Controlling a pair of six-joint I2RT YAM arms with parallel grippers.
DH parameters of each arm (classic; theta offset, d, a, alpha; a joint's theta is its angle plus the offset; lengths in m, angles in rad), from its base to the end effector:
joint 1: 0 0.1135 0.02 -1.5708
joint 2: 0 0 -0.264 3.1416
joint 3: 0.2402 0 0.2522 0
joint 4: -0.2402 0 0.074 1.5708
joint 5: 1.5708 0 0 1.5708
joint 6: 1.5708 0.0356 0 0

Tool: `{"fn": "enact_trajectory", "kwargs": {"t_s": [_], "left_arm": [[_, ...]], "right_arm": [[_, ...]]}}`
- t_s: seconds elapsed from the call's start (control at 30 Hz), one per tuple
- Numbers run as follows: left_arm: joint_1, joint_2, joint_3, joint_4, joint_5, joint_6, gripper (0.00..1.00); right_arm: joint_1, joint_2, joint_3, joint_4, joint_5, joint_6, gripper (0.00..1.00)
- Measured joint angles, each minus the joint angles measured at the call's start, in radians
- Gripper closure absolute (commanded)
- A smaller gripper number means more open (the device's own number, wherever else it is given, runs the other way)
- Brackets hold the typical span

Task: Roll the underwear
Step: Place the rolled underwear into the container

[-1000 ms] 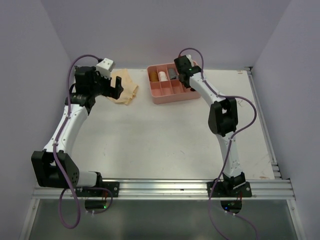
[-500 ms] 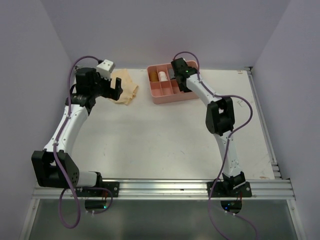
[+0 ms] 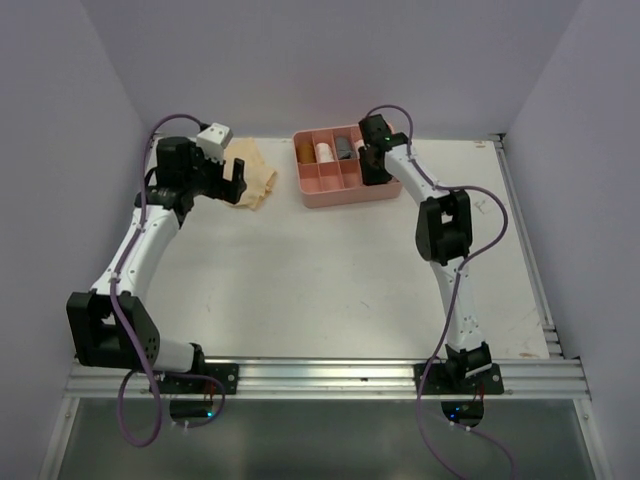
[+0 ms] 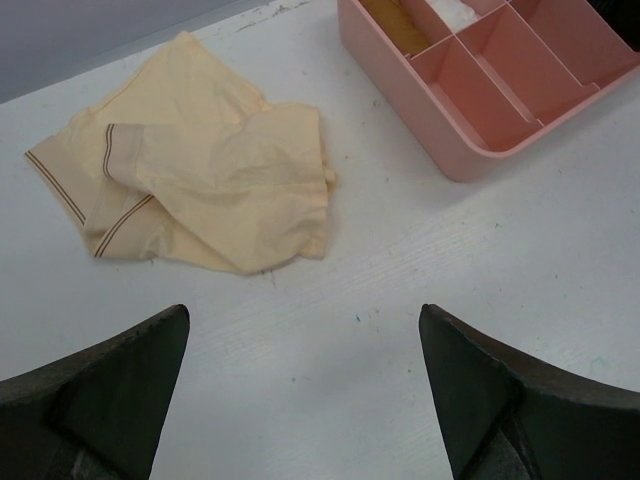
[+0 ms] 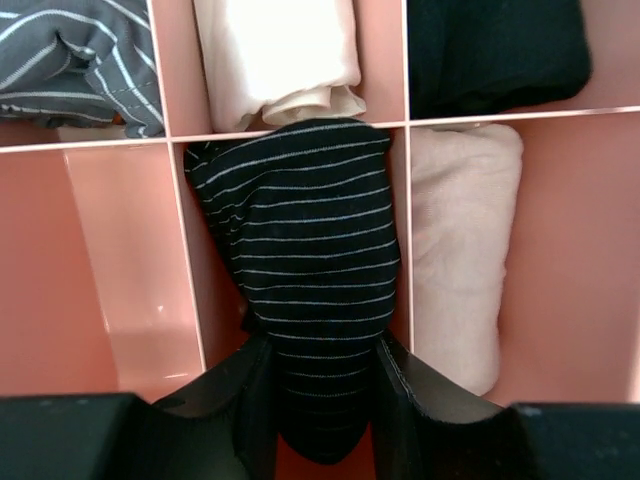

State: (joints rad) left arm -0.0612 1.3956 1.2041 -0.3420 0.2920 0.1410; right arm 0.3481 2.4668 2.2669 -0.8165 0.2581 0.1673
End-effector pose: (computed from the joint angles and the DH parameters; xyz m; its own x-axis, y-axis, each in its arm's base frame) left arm 0.3177 -0.0297 0.3308 -0.4596 0.1630 -0.8731 0.3743 0.9270 -0.0239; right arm 0.5062 0.1740 0.1964 -0.8220 -0.1270 -0.5552 -0.0676 0.9897 -0.1263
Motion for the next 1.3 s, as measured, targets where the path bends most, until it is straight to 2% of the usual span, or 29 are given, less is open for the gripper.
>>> {"fn": "enact_trajectory", "kwargs": {"t_s": [0.1,0.13,0.2,0.23,0.3,0.33,0.7,0.73,0.77,0.97,1.1,1.13,1.27,1.3], "left_arm": [[0.000,0.016,0.000,-0.015,-0.002,0.000,0.00],[0.000,0.021,0.000,-0.021,-0.003,0.000,0.00],[0.000,0.031,0.000,-0.026,-0.005,0.000,0.00],[0.000,0.035,0.000,-0.027,-0.007,0.000,0.00],[0.000,0.043,0.000,-0.028,-0.009,0.000,0.00],[0.000,0.046,0.000,-0.028,-0.009,0.000,0.00],[0.000,0.105,0.048,-0.041,-0.010,0.002,0.00],[0.000,0.108,0.055,-0.040,-0.010,0.004,0.00],[0.000,0.113,0.061,-0.040,-0.010,0.006,0.00],[0.000,0.186,0.133,-0.043,-0.014,0.045,0.01],[0.000,0.348,0.273,-0.047,-0.028,0.077,0.14],[0.000,0.395,0.305,-0.045,-0.034,0.082,0.19],[0.000,0.602,0.442,-0.061,-0.047,0.101,0.29],[0.000,0.652,0.476,-0.069,-0.049,0.106,0.34]], "right_arm": [[-0.023,0.003,0.012,-0.012,-0.078,0.026,1.00],[-0.029,0.006,0.019,-0.019,-0.100,0.033,0.97],[-0.038,0.016,0.037,-0.031,-0.130,0.040,0.84],[-0.041,0.017,0.039,-0.034,-0.140,0.042,0.70],[-0.044,0.017,0.042,-0.040,-0.151,0.042,0.58],[-0.045,0.017,0.044,-0.043,-0.153,0.044,0.47],[-0.046,0.014,0.127,-0.085,-0.140,0.056,0.31],[-0.046,0.011,0.135,-0.087,-0.137,0.058,0.23],[-0.046,0.007,0.140,-0.087,-0.135,0.059,0.19],[-0.047,-0.081,0.148,-0.085,-0.092,0.048,0.18],[-0.049,-0.191,0.103,-0.068,-0.089,0.045,0.20],[-0.047,-0.234,0.063,-0.061,-0.092,0.044,0.21],[-0.023,-0.442,-0.149,-0.031,-0.099,0.043,0.23],[-0.010,-0.490,-0.203,-0.014,-0.101,0.043,0.24]]}}
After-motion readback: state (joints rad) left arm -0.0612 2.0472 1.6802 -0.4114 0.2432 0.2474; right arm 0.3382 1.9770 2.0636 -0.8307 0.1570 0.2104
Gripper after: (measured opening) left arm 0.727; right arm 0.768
